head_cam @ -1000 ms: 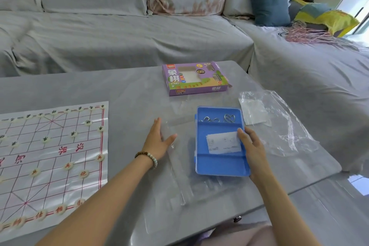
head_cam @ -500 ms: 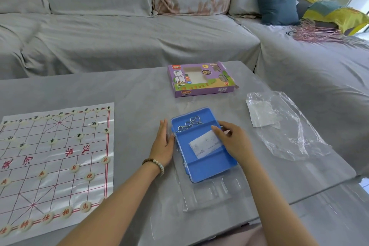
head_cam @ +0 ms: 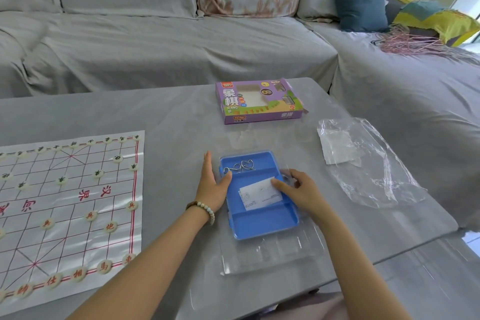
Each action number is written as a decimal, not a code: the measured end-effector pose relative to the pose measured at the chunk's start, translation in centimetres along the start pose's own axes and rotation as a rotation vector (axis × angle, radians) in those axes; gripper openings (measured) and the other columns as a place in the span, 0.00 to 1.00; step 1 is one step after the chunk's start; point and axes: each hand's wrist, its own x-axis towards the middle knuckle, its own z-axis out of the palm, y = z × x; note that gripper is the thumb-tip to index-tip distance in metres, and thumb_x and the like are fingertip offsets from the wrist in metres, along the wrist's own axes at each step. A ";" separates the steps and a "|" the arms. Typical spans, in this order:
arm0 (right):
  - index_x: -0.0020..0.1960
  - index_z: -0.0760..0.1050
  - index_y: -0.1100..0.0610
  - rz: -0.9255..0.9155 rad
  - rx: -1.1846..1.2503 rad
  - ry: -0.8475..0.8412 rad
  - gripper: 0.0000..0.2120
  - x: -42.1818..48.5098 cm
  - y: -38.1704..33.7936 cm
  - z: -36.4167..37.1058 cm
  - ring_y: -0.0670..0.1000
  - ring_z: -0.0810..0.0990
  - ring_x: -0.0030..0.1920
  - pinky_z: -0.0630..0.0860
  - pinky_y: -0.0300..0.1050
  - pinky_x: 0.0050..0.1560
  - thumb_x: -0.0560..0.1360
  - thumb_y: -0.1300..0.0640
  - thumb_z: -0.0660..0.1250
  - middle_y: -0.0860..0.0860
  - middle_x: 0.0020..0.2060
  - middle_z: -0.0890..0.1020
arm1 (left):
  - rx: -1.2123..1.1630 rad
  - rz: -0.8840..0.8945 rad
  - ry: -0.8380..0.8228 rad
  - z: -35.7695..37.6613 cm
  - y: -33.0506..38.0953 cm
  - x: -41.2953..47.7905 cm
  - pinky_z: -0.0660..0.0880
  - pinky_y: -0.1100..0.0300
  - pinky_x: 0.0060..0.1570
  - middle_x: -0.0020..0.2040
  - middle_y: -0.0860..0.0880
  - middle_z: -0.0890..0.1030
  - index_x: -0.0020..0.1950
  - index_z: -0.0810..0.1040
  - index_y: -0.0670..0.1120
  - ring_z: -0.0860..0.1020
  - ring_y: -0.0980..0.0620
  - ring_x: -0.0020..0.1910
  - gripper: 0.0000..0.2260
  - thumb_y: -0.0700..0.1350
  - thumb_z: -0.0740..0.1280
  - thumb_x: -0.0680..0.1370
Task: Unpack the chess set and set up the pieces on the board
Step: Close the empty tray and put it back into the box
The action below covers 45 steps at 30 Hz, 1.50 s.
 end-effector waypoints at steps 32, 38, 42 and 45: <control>0.72 0.59 0.42 0.095 0.717 0.473 0.31 4.0 1.6 -11.3 0.50 0.81 0.48 0.78 0.51 0.46 0.74 0.55 0.68 0.49 0.54 0.80 | 0.763 0.597 0.064 3.9 3.2 18.0 0.65 0.52 0.48 0.44 0.48 0.80 0.44 0.79 0.47 0.76 0.43 0.47 0.27 0.58 0.43 0.74; 0.72 0.59 0.42 0.127 0.691 0.374 0.32 2.0 1.7 -11.2 0.48 0.82 0.45 0.78 0.43 0.36 0.73 0.54 0.68 0.46 0.52 0.79 | 0.581 0.663 0.129 0.5 3.3 13.7 0.62 0.61 0.58 0.54 0.46 0.78 0.55 0.78 0.42 0.71 0.49 0.56 0.23 0.55 0.52 0.76; 0.72 0.58 0.39 0.159 0.638 0.290 0.33 0.8 2.4 -10.6 0.50 0.82 0.48 0.80 0.45 0.37 0.73 0.52 0.69 0.45 0.53 0.79 | 0.827 0.852 -0.228 3.2 2.7 9.8 0.57 0.62 0.64 0.66 0.47 0.73 0.69 0.69 0.47 0.67 0.52 0.64 0.28 0.62 0.48 0.78; 0.72 0.58 0.40 0.172 0.635 0.284 0.33 -0.2 3.1 -10.4 0.51 0.82 0.48 0.80 0.48 0.39 0.72 0.53 0.69 0.49 0.56 0.78 | 1.033 0.777 -0.235 3.3 1.4 8.9 0.53 0.59 0.67 0.67 0.49 0.71 0.71 0.66 0.49 0.67 0.46 0.67 0.35 0.69 0.45 0.74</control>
